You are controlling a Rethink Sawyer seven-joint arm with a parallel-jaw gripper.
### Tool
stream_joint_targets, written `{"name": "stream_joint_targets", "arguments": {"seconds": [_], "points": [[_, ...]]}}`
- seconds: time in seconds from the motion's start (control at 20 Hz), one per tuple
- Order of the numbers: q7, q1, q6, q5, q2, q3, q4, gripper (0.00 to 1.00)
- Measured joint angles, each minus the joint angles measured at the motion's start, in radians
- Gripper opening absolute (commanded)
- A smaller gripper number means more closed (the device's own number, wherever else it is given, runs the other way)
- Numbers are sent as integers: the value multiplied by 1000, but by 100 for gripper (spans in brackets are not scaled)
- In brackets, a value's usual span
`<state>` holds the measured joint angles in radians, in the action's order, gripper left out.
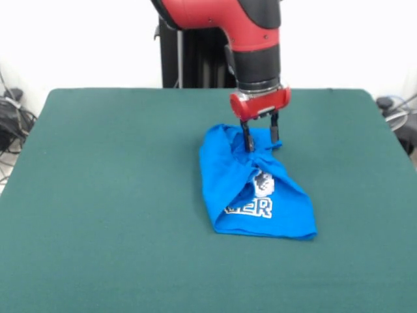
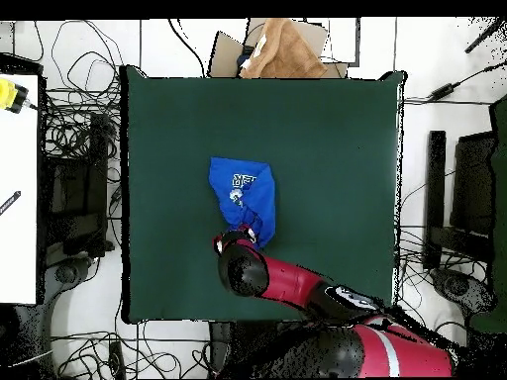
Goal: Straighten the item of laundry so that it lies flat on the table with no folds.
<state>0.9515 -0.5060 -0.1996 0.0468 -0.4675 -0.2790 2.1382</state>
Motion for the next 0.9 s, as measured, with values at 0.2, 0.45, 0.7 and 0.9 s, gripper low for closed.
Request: {"name": "stream_joint_targets", "arguments": {"seconds": [0.2,0.45,0.7,0.9], "points": [[0,-10,-12,0,36,0,-5,100],[0,-23,-54,0,62,0,-5,100],[0,-27,-74,0,69,0,-5,0],[0,-31,-80,0,70,0,-5,0]]}}
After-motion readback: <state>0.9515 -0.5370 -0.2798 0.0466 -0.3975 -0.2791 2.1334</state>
